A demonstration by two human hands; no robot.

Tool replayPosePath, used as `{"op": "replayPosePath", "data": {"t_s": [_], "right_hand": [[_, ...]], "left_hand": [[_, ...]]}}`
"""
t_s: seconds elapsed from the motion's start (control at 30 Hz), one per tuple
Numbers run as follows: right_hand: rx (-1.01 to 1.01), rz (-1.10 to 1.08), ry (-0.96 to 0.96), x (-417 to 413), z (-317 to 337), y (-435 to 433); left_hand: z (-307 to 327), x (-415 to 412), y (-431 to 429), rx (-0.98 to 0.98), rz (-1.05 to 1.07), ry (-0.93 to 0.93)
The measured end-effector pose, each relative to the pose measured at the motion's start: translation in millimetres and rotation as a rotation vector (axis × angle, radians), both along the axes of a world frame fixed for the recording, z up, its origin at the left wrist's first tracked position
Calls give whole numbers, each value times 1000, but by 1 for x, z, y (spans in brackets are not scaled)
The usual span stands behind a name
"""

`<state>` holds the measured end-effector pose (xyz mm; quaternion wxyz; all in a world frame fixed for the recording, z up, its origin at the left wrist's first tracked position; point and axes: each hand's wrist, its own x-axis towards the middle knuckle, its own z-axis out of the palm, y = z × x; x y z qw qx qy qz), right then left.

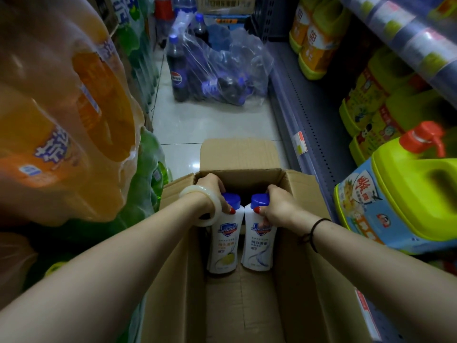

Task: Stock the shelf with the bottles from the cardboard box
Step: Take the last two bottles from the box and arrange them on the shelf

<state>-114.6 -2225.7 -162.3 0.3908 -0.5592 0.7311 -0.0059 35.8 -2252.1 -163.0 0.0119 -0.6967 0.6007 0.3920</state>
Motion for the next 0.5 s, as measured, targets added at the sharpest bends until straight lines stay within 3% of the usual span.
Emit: {"op": "replayPosePath", "data": {"t_s": [0.3, 0.5], "right_hand": [[4, 1, 26, 3, 2, 2], [3, -151, -106, 2, 4, 5]], "left_hand": [[-3, 1, 3, -51, 45, 58], [5, 2, 8, -121, 60, 63]]}}
